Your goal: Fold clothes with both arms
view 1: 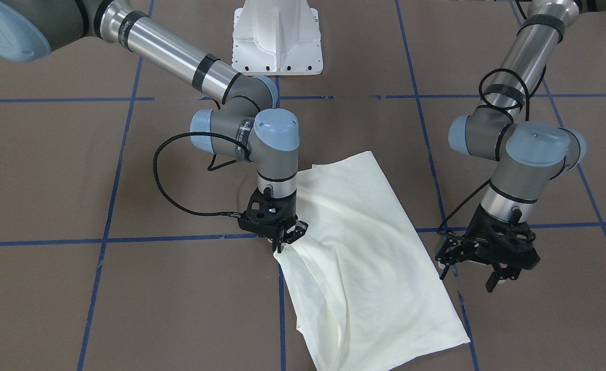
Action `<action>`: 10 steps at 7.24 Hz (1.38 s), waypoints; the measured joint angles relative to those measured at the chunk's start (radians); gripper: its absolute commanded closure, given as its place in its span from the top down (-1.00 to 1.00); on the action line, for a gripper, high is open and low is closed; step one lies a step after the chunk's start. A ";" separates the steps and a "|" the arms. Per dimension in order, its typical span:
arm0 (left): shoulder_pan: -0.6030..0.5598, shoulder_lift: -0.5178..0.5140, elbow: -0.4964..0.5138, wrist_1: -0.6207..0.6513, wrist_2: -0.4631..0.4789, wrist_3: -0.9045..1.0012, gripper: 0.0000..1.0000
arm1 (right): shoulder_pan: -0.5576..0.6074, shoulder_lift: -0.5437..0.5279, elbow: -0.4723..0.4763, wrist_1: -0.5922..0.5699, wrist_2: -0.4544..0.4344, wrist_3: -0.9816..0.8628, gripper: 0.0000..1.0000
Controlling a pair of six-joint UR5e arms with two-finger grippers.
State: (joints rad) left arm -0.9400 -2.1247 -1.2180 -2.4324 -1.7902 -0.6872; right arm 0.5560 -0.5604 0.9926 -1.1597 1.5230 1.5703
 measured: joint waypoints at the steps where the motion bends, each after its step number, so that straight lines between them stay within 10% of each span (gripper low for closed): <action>1: 0.001 0.000 0.000 0.000 0.000 0.000 1.00 | 0.001 0.000 0.003 0.000 0.000 0.004 -1.00; 6: 0.010 -0.002 -0.002 -0.003 0.000 -0.031 1.00 | -0.032 -0.310 0.414 -0.033 -0.011 0.011 -1.00; 7: 0.010 -0.002 -0.003 -0.003 0.000 -0.032 1.00 | -0.061 -0.381 0.499 -0.040 -0.036 0.012 0.98; 10: 0.011 -0.001 -0.006 -0.004 0.000 -0.032 1.00 | -0.106 -0.458 0.600 -0.039 -0.063 -0.016 1.00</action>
State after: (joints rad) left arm -0.9290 -2.1262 -1.2236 -2.4360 -1.7902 -0.7194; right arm 0.4502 -1.0181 1.5928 -1.1990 1.4602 1.5546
